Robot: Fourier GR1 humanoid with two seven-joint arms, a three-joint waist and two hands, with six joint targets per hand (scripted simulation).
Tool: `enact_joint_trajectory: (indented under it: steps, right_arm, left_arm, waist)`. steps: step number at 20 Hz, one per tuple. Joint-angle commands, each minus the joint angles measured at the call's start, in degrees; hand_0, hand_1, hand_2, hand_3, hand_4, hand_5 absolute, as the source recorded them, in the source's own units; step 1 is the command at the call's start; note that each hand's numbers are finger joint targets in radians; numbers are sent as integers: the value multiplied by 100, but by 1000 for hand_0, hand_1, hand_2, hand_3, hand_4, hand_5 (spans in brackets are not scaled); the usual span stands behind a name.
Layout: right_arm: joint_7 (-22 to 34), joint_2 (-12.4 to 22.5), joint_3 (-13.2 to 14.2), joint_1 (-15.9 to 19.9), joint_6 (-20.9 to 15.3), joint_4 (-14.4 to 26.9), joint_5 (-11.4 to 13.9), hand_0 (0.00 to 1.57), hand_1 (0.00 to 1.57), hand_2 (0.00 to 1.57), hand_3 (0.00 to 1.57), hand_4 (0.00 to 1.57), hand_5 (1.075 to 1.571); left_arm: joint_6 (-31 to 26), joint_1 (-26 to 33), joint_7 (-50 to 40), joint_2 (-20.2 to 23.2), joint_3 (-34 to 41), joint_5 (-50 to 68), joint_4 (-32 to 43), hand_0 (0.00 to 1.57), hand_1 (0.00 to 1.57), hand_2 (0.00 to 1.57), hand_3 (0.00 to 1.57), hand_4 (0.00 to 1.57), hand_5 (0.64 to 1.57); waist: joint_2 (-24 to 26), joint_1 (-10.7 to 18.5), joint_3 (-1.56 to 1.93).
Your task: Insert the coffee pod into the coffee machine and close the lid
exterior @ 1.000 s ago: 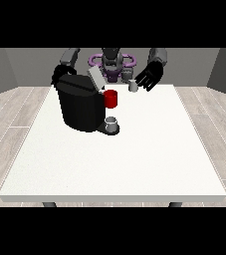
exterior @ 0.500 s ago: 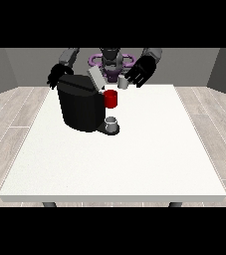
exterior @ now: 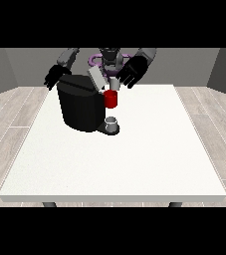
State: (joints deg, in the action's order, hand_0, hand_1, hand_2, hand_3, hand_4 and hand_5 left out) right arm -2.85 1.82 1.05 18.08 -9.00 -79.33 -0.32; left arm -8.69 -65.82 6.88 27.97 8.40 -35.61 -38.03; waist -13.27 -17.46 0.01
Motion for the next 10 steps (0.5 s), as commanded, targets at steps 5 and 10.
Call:
enact_joint_trajectory:
  steps: [5,10]
  right_arm:
    - [30,-92,22,140,-101,-49,-21,0,0,0,0,525,1571]
    - [41,39,61,-88,121,-154,-144,0,0,0,0,499,1571]
  left_arm:
    - [57,-81,-54,-215,-58,-84,117,1305,1305,1326,1229,500,1571]
    - [184,-2,-121,-371,-78,-139,183,1260,1260,1298,1208,511,1571]
  waist:
    - [-116,66,0]
    - [-34,-86,0]
